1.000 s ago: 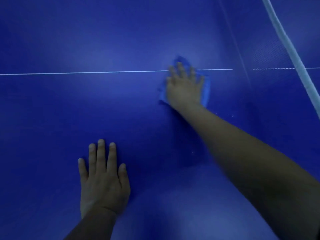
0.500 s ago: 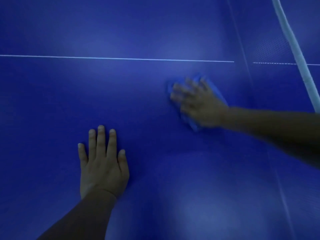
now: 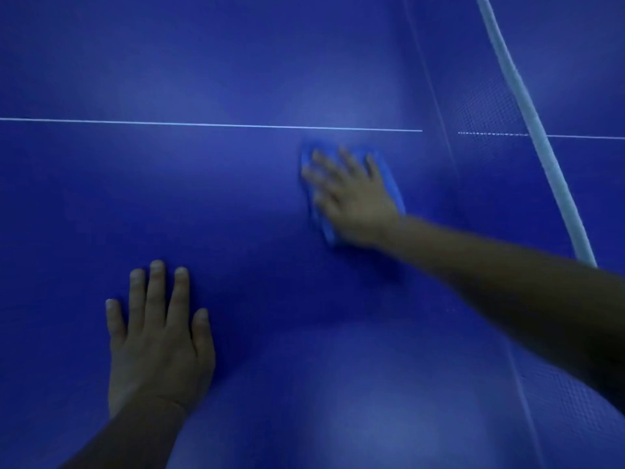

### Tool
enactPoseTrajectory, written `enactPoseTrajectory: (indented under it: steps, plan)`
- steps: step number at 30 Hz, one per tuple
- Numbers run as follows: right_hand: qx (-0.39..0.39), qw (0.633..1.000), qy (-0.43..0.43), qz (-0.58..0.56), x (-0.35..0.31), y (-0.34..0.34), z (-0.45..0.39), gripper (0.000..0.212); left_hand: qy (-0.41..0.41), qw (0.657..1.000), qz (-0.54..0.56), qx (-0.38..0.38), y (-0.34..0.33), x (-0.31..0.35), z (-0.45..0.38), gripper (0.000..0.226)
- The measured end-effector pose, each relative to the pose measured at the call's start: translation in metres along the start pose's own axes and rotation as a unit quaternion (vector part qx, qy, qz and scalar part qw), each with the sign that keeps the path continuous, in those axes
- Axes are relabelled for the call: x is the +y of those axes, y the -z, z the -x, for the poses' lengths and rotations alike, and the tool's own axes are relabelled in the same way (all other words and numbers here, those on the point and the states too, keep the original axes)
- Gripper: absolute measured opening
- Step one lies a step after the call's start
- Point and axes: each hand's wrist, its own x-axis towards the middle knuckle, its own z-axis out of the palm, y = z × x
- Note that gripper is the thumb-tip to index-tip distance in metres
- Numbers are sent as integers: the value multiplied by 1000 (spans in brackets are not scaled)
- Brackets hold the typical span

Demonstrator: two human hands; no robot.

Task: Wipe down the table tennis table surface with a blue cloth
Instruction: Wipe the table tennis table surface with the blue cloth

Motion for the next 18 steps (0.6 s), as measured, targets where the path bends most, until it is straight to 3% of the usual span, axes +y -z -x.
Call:
enactPoseTrajectory:
  steps: [2, 4, 8, 11, 13, 15, 18]
  plan:
    - [-14, 982, -186, -33, 33, 9, -43, 57, 1, 1000, -5, 1, 0, 1, 0, 66]
    - [3, 959, -277, -52, 37, 5, -24, 54, 1, 1000, -1, 1, 1, 1, -1, 66]
    - [-9, 983, -181, -17, -44, -10, 56, 62, 4, 1000, 1, -9, 0, 0, -2, 66]
    - [-1, 990, -129, -50, -40, -5, -2, 55, 11, 1000, -11, -11, 0, -1, -4, 66]
    - [-1, 986, -161, -42, -7, 0, -63, 53, 17, 1000, -18, -9, -2, -1, -4, 67]
    - [-11, 967, -249, -61, 45, 5, -99, 53, 20, 1000, -19, -10, -2, 0, -3, 67]
    - [33, 924, -368, -96, 88, 7, -59, 53, 14, 1000, -23, -10, -2, 0, -4, 67]
